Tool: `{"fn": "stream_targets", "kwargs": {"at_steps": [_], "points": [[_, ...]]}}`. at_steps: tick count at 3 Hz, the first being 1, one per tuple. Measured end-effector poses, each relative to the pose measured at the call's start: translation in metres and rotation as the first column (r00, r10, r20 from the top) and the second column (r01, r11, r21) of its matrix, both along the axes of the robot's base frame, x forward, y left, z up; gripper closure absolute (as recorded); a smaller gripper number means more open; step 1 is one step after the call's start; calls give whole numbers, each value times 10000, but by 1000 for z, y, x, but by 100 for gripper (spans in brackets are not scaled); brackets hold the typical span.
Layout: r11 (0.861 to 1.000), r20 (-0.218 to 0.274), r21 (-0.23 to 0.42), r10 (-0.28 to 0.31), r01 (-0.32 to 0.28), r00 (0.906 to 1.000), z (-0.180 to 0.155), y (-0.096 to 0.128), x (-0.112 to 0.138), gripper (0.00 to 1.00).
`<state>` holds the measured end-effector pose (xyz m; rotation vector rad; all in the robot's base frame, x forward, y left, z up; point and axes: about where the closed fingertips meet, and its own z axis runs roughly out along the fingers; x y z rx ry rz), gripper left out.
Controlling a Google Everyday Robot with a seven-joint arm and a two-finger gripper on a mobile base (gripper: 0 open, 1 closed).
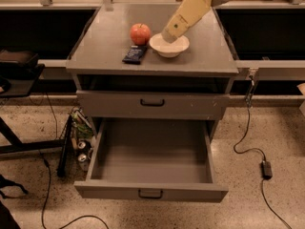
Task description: Place apple into middle drawer
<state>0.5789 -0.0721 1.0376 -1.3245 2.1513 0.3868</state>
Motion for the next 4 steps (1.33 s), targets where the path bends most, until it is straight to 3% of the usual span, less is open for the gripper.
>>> {"fn": "stream_targets", "kwargs": {"at_steps": [1,2,3,4], "points": [[9972,-182,500,-542,550,9984,-14,8,10,0],[9720,-511,1501,-1750,1808,9832,-37,22,40,0],[9128,-591,2232,-3376,3420,9394,-53,27,80,0],[8184,-209,3143,-5007,4811,8654,-47,18,135,0]]}}
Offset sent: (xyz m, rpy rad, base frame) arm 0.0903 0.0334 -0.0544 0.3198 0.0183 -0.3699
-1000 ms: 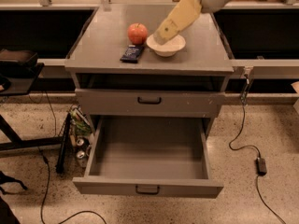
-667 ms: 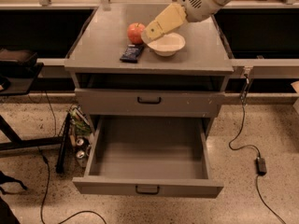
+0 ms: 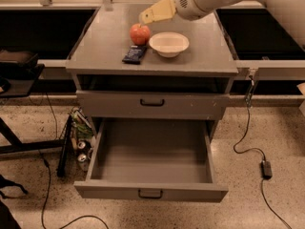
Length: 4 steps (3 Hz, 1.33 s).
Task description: Place apple into middle drawer
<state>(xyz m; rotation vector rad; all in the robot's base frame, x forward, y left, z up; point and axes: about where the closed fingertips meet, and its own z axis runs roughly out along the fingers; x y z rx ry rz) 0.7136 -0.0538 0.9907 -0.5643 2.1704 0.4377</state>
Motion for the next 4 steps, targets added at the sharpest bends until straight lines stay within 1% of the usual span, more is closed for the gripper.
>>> {"fn": "stream_targets", "kwargs": {"at_steps": [1,2,3,4], "points": [[9975,485,558,-458,431,9978,15,1,13,0],[9976,493,549,-439,412,9978,15,2,13,0],[9949,533,648,-810,775,9953,5,6,23,0],[9901,654,822,-1194,1139,9907,-12,20,51,0]]}}
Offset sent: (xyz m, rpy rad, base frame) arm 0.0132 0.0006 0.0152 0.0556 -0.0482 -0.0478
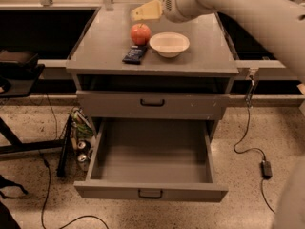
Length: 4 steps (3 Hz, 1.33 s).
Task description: Place apple into middle drawer
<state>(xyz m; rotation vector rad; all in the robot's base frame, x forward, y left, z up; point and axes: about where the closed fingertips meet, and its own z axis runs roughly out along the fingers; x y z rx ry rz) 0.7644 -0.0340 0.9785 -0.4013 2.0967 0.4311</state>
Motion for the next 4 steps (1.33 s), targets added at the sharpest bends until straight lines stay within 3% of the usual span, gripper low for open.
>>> {"fn": "stream_targets", "kwargs": {"at_steps": [2,3,4], "points": [[9994,149,246,-227,223,9996,-26,29,70,0],[9998,60,-143,-103,104,9999,-41,58,105,0],[9982,-174,-374,-475,468,9987,-55,78,123,0]]}}
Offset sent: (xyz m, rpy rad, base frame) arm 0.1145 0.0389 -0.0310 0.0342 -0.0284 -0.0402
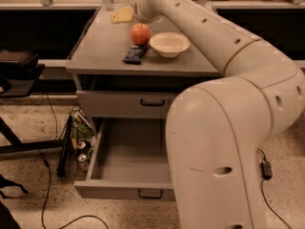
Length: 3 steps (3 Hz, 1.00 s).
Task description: Place apple into middle drawer
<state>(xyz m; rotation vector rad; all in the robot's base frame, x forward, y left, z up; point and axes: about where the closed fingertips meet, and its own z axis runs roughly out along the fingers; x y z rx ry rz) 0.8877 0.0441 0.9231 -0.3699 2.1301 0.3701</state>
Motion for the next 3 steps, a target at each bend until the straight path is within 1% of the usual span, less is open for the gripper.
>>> {"fn": "stream_targets", "kwargs": {"at_steps": [1,2,3], "points": [[9987,-231,-253,-442,436,9988,-16,12,11,0],[9928,-624,-1069,-603,534,9962,-32,22,15,0],[9842,-1198,-1733,-570,356,9912,-47,25,11,0]]}}
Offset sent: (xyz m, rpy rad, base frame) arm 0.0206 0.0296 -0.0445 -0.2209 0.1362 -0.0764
